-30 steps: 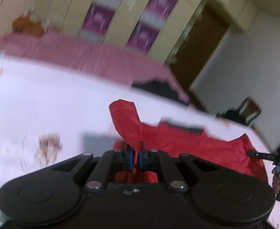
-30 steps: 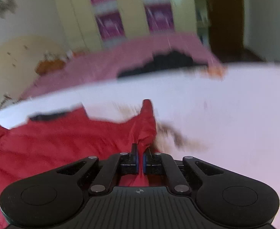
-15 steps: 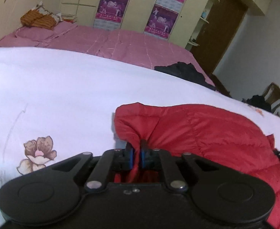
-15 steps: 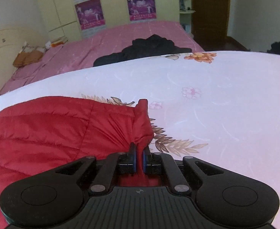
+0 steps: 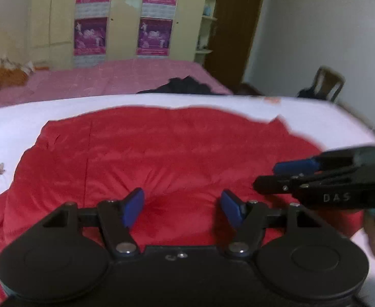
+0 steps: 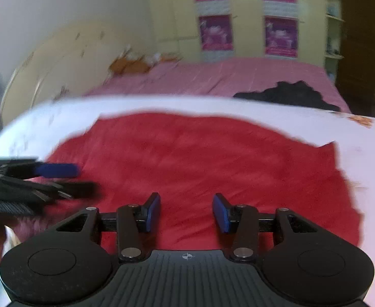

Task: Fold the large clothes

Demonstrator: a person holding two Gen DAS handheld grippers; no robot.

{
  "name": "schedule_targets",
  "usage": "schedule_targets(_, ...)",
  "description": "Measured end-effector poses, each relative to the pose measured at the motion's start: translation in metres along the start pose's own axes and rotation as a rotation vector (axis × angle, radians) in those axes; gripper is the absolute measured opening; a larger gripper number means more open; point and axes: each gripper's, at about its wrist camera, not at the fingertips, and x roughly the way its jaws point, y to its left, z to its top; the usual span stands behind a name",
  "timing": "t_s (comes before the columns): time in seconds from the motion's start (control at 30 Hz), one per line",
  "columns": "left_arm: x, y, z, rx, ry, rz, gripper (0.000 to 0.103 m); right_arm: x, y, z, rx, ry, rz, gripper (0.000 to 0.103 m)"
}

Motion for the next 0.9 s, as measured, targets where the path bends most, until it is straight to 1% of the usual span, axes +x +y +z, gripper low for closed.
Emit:
schedule_targets(0.03,-0.003,0.004,-0.007,0.018,-0.008,0.026,0.067,0.003,-0.005,-0.004,-0.007,0.003,-0.026,0.046)
schedule_targets(0.07,-0.004,0.011,-0.012,0.007,-0.007,0.056,0.067,0.001,-0.011,-0.009,-0.011,-0.002,-0.088,0.046)
schedule_targets(0.1,-0.008,0.027,-0.016,-0.028,-0.011,0.073,0.066,-0.002,-0.028,-0.015,0.015,-0.007,-0.172,0.046)
schedule_targets(0.13,-0.013,0.040,-0.021,-0.032,-0.015,0.078,0.062,-0.006,-0.047,-0.020,0.053,-0.006,-0.218,0.045)
schedule_targets(0.17,-0.014,0.050,-0.024,-0.012,-0.007,0.119,0.063,-0.009,-0.065,-0.025,0.080,-0.001,-0.273,0.045)
schedule_targets(0.2,-0.015,0.059,-0.025,0.009,-0.001,0.166,0.063,-0.013,-0.084,-0.029,0.116,0.004,-0.290,0.045)
schedule_targets(0.23,-0.019,0.069,-0.024,0.004,0.005,0.170,0.063,-0.018,-0.102,-0.033,0.171,0.020,-0.286,0.045)
schedule_targets(0.3,-0.027,0.082,-0.020,-0.021,0.016,0.164,0.063,-0.029,-0.121,-0.035,0.233,0.032,-0.301,0.045)
schedule_targets(0.33,-0.033,0.085,-0.018,-0.033,0.022,0.196,0.064,-0.041,-0.127,-0.036,0.296,0.006,-0.295,0.046)
schedule_targets(0.37,-0.042,0.087,-0.016,-0.051,0.015,0.238,0.074,-0.057,-0.131,-0.037,0.355,-0.023,-0.293,0.046)
schedule_targets(0.4,-0.051,0.089,-0.014,-0.091,-0.005,0.251,0.082,-0.070,-0.132,-0.039,0.394,-0.048,-0.290,0.046)
schedule_targets(0.43,-0.063,0.091,-0.017,-0.149,-0.027,0.232,0.082,-0.084,-0.133,-0.042,0.431,-0.072,-0.279,0.056)
schedule_targets(0.47,-0.075,0.096,-0.021,-0.222,-0.042,0.205,0.082,-0.099,-0.132,-0.049,0.466,-0.102,-0.260,0.079)
schedule_targets(0.5,-0.088,0.098,-0.030,-0.308,-0.049,0.189,0.082,-0.112,-0.129,-0.059,0.493,-0.132,-0.244,0.082)
schedule_targets(0.57,-0.100,0.108,-0.045,-0.486,-0.048,0.152,0.079,-0.131,-0.122,-0.074,0.552,-0.138,-0.213,0.082)
schedule_targets(0.6,-0.109,0.114,-0.059,-0.585,-0.053,0.131,0.078,-0.137,-0.123,-0.086,0.596,-0.139,-0.178,0.082)
schedule_targets(0.67,-0.122,0.120,-0.082,-0.735,-0.057,0.088,0.077,-0.149,-0.124,-0.107,0.714,-0.133,-0.115,0.082)
schedule_targets(0.7,-0.123,0.127,-0.091,-0.800,-0.058,0.060,0.078,-0.152,-0.125,-0.117,0.770,-0.134,-0.084,0.082)
schedule_targets(0.73,-0.116,0.130,-0.093,-0.843,-0.060,0.037,0.078,-0.154,-0.127,-0.127,0.827,-0.134,-0.053,0.082)
schedule_targets(0.77,-0.114,0.133,-0.095,-0.875,-0.060,0.020,0.077,-0.151,-0.127,-0.128,0.864,-0.129,-0.035,0.082)
schedule_targets(0.8,-0.110,0.135,-0.097,-0.903,-0.063,0.004,0.074,-0.143,-0.130,-0.128,0.897,-0.124,-0.018,0.082)
schedule_targets(0.87,-0.097,0.138,-0.094,-0.930,-0.082,-0.017,0.071,-0.137,-0.131,-0.129,0.935,-0.138,0.005,0.082)
schedule_targets(0.9,-0.089,0.141,-0.091,-0.949,-0.091,-0.034,0.068,-0.125,-0.134,-0.126,0.953,-0.148,0.014,0.081)
